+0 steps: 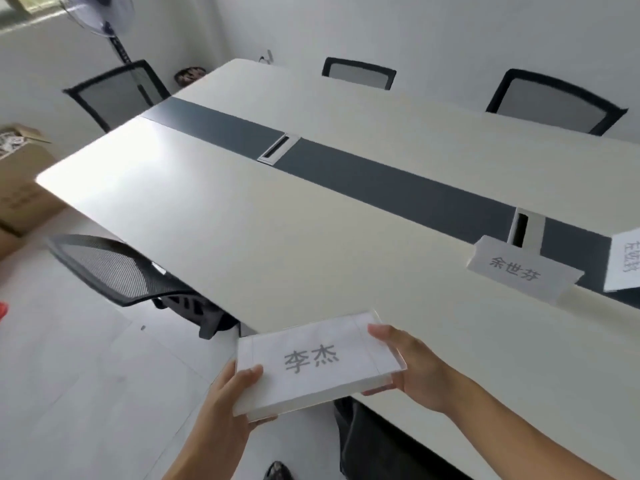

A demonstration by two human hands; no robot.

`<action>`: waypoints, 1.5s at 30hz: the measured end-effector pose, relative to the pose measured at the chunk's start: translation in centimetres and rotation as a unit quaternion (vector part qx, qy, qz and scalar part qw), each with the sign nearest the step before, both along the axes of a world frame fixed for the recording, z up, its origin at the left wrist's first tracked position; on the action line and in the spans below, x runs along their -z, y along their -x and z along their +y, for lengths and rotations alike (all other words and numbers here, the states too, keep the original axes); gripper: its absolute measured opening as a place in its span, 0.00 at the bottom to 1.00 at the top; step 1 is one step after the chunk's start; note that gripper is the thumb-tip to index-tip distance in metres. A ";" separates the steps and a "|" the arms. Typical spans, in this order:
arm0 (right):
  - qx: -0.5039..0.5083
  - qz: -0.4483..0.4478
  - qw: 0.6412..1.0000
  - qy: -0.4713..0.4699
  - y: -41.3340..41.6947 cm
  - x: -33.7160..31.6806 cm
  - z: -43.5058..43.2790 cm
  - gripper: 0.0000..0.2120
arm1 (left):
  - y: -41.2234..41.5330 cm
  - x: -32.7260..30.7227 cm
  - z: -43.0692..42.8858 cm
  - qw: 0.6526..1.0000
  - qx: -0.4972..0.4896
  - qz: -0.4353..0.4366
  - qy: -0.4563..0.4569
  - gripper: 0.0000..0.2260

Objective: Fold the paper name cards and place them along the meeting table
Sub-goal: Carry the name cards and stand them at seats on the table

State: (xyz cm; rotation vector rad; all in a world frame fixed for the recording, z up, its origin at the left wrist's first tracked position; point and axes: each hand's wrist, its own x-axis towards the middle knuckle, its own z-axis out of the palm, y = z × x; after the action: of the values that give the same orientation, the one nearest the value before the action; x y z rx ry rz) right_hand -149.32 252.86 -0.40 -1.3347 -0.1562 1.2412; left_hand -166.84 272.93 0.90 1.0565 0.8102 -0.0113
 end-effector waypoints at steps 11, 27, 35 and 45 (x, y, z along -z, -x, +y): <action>-0.035 0.021 0.999 0.013 11.8 1.8 20.9 0.23 | 15.8 1.1 16.9 0.986 -0.160 0.030 -0.025 0.29; -0.155 0.047 0.987 0.016 10.2 3.1 42.2 0.24 | 14.4 3.1 39.8 0.981 -0.178 0.036 -0.071 0.26; -0.120 0.085 0.989 -0.002 2.9 3.3 53.5 0.27 | 5.5 1.3 52.8 0.983 -0.114 0.060 -0.134 0.31; 0.076 0.048 0.994 0.063 -5.5 4.4 60.5 0.25 | -9.3 4.6 65.3 0.987 -0.019 0.079 -0.136 0.15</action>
State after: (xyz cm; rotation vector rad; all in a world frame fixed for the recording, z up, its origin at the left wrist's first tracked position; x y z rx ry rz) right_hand -143.80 313.35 -4.80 -1.3663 0.0916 1.1979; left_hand -157.54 338.24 -3.74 1.3086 0.9942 0.0498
